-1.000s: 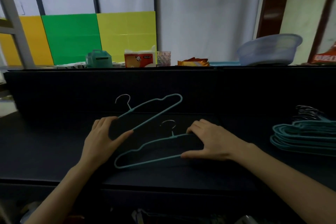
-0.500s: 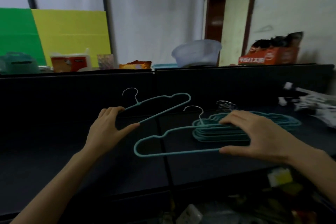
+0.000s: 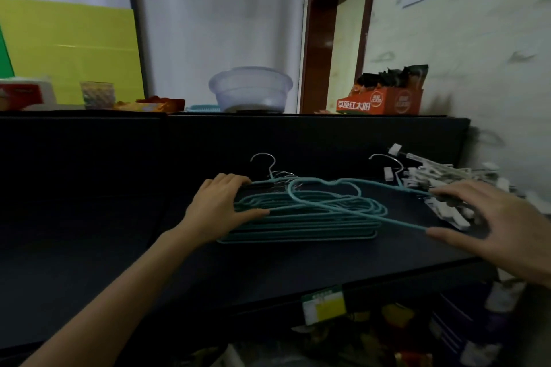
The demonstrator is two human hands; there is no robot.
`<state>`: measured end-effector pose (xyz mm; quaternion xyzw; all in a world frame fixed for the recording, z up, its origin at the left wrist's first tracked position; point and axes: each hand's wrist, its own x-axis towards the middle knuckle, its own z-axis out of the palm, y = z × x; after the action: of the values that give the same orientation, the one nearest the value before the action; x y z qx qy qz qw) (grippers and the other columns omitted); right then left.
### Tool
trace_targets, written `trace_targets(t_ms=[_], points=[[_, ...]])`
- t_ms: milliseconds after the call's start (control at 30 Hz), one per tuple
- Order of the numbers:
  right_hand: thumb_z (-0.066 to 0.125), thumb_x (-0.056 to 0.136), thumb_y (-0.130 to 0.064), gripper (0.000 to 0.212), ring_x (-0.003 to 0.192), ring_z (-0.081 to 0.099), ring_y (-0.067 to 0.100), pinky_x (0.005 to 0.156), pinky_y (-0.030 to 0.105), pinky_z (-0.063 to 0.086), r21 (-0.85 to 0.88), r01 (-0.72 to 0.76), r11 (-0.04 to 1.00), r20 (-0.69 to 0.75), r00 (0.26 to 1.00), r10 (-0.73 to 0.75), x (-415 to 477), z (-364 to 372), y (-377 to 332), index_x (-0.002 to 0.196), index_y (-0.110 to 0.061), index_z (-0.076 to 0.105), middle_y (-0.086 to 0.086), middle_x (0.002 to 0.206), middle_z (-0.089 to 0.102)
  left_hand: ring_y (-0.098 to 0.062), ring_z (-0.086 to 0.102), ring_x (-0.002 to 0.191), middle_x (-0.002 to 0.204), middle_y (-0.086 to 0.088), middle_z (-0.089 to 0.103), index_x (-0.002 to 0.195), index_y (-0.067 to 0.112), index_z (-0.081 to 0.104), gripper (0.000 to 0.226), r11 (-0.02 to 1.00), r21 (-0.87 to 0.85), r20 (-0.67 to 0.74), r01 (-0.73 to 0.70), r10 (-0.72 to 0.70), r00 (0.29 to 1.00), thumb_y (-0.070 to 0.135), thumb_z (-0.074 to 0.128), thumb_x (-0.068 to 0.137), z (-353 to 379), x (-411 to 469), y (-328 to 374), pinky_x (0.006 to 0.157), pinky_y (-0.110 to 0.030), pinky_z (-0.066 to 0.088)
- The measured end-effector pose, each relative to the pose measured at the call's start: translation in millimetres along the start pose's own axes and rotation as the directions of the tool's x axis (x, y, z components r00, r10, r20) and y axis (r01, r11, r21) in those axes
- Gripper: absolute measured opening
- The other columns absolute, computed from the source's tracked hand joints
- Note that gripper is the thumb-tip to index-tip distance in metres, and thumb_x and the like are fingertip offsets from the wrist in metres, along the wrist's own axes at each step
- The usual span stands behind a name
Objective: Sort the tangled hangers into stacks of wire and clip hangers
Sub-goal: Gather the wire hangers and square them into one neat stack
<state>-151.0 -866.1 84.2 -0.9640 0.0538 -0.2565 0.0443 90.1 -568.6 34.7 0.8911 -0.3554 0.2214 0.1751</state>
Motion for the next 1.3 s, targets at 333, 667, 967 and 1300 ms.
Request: trace_targets(t_ms=[333, 667, 967, 1300], points=[[0.032, 0.064, -0.085, 0.087, 0.099, 0.045, 0.000, 0.078, 0.013, 0.036, 0.112, 0.178, 0.978, 0.014, 0.983, -0.180, 49.1, 35.3, 21.9, 0.123, -0.025, 0.054, -0.020, 0.107, 0.049, -0.012, 0.050, 0.112, 0.125, 0.006, 0.057, 0.129, 0.027, 0.046, 0.093, 0.999, -0.032, 0.093, 0.041, -0.037, 0.995, 0.084, 0.035, 0.056, 23.1, 14.2, 23.3, 0.099, -0.025, 0.031], [0.031, 0.068, -0.086, 0.083, 0.101, 0.042, -0.004, 0.083, 0.017, 0.036, 0.183, 0.310, 0.933, 0.120, 0.935, -0.334, 115.8, 97.0, -19.5, 0.129, -0.031, 0.045, -0.018, 0.119, 0.049, -0.009, 0.060, 0.101, 0.106, 0.009, 0.066, 0.108, 0.030, 0.061, 0.050, 0.844, -0.446, 0.083, 0.298, -0.292, 0.953, 0.060, 0.028, 0.084, -13.1, -30.0, -25.3, 0.094, -0.041, 0.045], [0.029, 0.066, -0.086, 0.083, 0.110, 0.036, -0.004, 0.093, 0.019, 0.031, 0.198, 0.289, 0.937, 0.202, 0.923, -0.328, 124.2, 122.2, -32.5, 0.132, -0.037, 0.041, -0.021, 0.128, 0.042, -0.003, 0.059, 0.100, 0.114, 0.009, 0.063, 0.125, 0.025, 0.053, 0.038, 0.911, -0.269, 0.296, 0.312, -0.230, 0.927, 0.040, 0.036, 0.094, -4.6, -22.7, -31.3, 0.092, -0.026, 0.046], [0.048, 0.093, -0.041, 0.042, 0.098, 0.056, 0.001, 0.080, 0.015, 0.042, 0.221, -0.114, 0.969, 0.510, 0.860, -0.015, 127.4, 102.5, 25.6, 0.133, -0.029, 0.048, -0.008, 0.127, 0.058, -0.007, 0.065, 0.081, 0.096, 0.005, 0.070, 0.112, 0.023, 0.064, 0.028, 0.974, -0.061, 0.492, 0.217, -0.160, 0.856, 0.037, 0.052, 0.090, -13.0, 11.3, -30.6, 0.077, -0.027, 0.054]])
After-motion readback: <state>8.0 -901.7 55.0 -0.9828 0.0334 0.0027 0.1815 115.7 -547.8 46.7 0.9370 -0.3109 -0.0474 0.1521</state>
